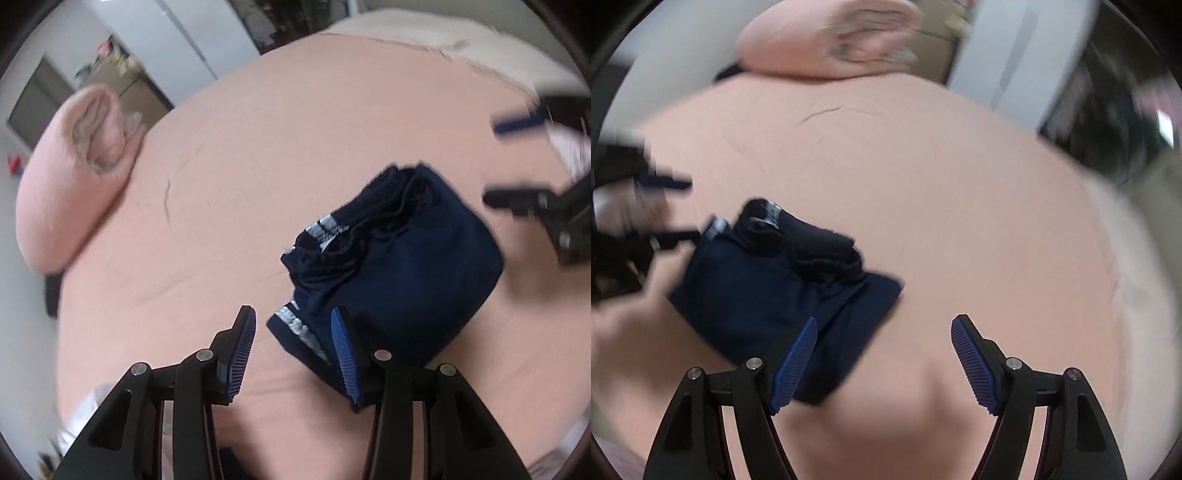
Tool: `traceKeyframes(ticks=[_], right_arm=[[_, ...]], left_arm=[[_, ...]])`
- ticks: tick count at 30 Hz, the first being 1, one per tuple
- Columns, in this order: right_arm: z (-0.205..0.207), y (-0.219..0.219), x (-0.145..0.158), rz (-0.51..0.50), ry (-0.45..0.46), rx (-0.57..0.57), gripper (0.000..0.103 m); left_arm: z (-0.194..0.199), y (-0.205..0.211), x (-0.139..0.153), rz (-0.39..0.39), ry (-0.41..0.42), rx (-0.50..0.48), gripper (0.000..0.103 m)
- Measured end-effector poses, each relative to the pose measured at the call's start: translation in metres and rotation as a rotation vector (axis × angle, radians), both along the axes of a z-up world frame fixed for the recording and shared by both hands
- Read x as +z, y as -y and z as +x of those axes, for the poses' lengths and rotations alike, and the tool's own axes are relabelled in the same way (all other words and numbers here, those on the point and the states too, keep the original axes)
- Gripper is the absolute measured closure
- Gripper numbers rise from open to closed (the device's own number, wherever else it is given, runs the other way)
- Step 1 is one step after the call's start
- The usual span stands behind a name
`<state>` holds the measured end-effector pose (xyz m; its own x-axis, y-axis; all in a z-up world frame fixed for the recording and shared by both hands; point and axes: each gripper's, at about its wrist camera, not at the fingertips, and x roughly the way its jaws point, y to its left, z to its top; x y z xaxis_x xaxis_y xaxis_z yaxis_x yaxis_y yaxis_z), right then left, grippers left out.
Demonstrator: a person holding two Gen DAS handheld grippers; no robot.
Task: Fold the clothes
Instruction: 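Open both grippers and pull back from the folded shorts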
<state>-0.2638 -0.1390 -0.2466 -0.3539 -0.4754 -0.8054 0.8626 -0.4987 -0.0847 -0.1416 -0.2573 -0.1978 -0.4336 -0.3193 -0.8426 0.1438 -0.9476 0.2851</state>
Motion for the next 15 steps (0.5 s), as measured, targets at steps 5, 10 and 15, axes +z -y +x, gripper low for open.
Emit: traceKeyframes(ticks=[5, 10, 15], right_arm=[[-0.005, -0.022, 0.006, -0.097, 0.212, -0.170, 0.028], [0.007, -0.044, 0.003, -0.142, 0.326, -0.277, 0.028], [0.025, -0.051, 0.015, -0.144, 0.328, -0.304, 0.028]], left_arm=[[0.008, 0.018, 0.013, 0.216, -0.058, 0.130, 0.050], [0.030, 0.015, 0.019, 0.332, -0.111, 0.193, 0.023], [0.052, 0.022, 0.022, 0.540, -0.169, 0.307, 0.020]])
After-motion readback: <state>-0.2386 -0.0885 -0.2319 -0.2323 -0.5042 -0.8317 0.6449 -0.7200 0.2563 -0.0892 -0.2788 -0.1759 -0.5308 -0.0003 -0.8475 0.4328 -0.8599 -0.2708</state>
